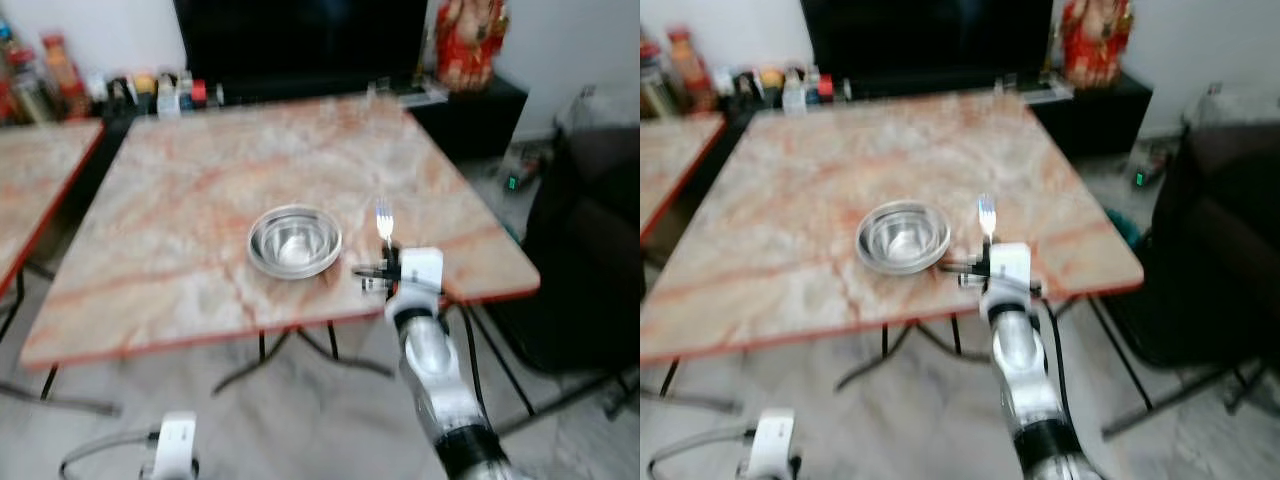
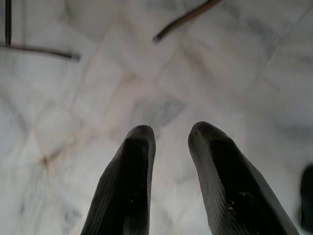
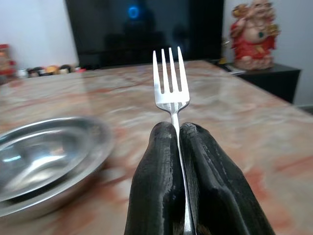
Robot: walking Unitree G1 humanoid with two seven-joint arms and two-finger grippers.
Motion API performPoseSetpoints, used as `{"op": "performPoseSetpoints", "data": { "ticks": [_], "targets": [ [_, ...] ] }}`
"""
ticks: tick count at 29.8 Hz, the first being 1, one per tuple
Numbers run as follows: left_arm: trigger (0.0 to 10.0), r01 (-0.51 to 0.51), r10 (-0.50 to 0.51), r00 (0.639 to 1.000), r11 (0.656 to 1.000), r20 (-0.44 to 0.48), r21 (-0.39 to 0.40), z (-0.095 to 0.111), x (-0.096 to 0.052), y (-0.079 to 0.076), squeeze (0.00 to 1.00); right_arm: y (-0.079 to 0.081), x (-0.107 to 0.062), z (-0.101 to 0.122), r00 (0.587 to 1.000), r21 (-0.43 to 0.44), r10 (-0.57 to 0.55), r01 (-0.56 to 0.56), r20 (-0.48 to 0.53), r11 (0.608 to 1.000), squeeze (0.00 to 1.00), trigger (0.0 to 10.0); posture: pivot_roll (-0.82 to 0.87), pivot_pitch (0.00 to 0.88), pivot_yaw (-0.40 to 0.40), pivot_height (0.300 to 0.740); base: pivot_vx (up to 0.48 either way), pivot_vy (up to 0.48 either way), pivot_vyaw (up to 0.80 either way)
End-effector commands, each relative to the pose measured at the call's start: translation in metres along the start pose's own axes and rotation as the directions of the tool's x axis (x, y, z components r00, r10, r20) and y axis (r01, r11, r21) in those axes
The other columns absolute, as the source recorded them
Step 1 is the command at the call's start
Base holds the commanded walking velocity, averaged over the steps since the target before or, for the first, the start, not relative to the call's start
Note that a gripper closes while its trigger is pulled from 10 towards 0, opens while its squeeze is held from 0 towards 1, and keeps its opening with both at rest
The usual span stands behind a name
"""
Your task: Setting the table
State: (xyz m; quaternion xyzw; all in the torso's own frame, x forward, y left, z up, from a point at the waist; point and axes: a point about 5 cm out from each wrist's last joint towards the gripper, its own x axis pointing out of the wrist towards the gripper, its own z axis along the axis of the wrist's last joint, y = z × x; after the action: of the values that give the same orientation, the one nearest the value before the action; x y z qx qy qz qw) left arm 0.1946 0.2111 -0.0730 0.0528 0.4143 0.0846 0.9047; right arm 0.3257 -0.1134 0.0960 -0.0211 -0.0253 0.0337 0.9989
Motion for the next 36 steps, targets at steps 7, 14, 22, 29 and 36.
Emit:
{"op": "performPoseSetpoints", "data": {
  "ticks": [7,14,22,29,36],
  "targets": [
    [10.0,0.018,-0.018,1.000,1.000,-0.011,-0.014,-0.002,-0.001,-0.008,0.00,-0.008,0.000,0.002,1.000,0.007,-0.028,0.028,0.012,1.000,0.00,10.0,-0.04,0.000,0.029,0.740,0.480,0.000,0.11],
    [10.0,0.022,-0.022,1.000,1.000,0.003,-0.021,0.000,0.000,-0.008,0.00,-0.009,-0.001,0.001,0.999,0.007,-0.034,0.033,0.013,0.999,0.00,10.0,-0.04,0.000,0.031,0.740,0.259,0.000,0.00],
    [10.0,0.023,-0.023,1.000,1.000,-0.003,-0.016,-0.001,0.000,-0.008,0.00,-0.011,-0.004,-0.001,0.999,-0.004,-0.041,0.041,-0.003,0.999,0.00,10.0,-0.04,0.000,0.036,0.740,0.000,0.000,0.00],
    [10.0,0.023,-0.023,1.000,1.000,-0.008,-0.009,-0.004,-0.001,-0.005,0.00,-0.013,-0.016,-0.010,0.995,-0.077,-0.032,0.024,-0.095,0.997,0.00,10.0,-0.04,0.000,0.044,0.740,0.000,0.000,0.00],
    [10.0,0.026,-0.026,1.000,1.000,-0.015,0.007,-0.006,-0.001,-0.001,0.00,-0.016,-0.023,-0.017,0.985,-0.059,-0.079,0.071,-0.152,0.996,0.00,10.0,-0.05,0.000,0.066,0.740,0.000,0.000,0.00]
  ]
}}
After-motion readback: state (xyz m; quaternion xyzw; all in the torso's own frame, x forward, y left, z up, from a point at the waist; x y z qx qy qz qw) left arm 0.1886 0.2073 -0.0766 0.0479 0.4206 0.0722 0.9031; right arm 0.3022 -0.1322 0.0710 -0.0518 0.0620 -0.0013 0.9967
